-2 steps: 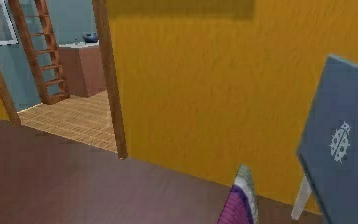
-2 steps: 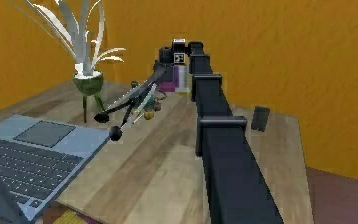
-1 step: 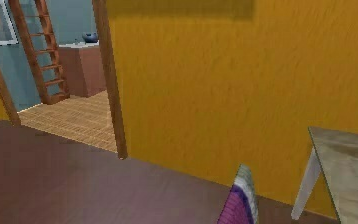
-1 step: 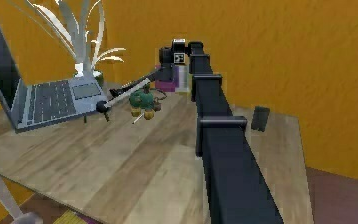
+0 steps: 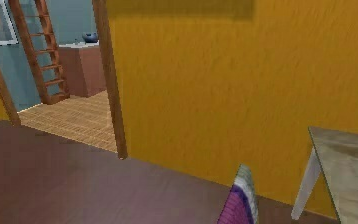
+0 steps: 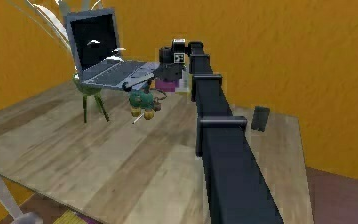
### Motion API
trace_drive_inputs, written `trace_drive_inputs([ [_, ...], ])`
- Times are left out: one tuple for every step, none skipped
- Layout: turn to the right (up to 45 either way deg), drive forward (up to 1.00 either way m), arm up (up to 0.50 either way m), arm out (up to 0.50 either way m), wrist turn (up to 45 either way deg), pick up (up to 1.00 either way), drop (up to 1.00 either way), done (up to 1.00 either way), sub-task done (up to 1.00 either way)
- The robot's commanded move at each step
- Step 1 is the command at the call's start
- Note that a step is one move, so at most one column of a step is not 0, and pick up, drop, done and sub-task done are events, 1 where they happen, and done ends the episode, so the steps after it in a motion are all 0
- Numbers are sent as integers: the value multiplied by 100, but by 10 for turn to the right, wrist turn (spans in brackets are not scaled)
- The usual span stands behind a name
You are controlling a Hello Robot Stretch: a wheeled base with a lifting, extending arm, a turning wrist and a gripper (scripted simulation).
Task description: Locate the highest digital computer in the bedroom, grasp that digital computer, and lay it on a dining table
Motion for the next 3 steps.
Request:
trace_drive_inputs([
  [0,0,0,0,60,0,0,0,0],
  [0,0,-32,0,0,0,0,0,0],
  [0,0,0,0,0,0,100,0,0],
])
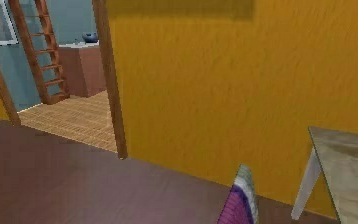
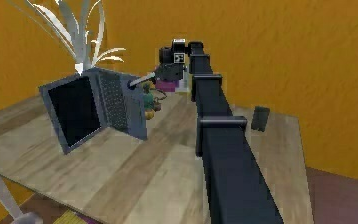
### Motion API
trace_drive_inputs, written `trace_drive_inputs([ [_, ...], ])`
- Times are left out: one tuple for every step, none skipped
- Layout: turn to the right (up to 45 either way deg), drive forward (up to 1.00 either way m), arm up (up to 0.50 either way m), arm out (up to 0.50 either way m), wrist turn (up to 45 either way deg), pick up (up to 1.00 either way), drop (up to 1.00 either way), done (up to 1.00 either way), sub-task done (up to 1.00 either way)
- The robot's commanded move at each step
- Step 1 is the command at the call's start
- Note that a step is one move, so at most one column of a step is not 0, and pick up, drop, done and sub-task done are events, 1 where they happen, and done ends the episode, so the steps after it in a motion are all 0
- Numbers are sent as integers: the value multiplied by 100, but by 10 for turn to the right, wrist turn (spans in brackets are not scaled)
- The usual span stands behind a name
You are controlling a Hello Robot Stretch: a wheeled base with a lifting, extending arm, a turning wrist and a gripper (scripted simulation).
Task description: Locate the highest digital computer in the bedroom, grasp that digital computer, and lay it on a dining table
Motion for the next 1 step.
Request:
trace_drive_inputs([
  [0,0,0,-10,0,0,0,0,0],
])
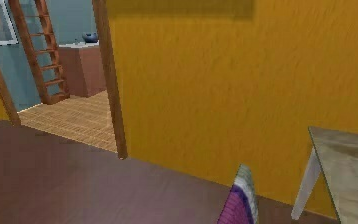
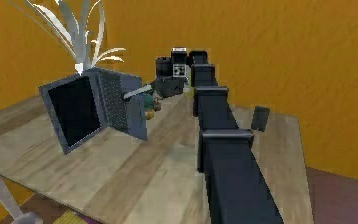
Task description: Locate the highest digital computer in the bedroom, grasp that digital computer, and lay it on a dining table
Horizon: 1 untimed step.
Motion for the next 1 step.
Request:
trace_drive_inputs([
  [0,0,0,0,0,0,0,100,0],
])
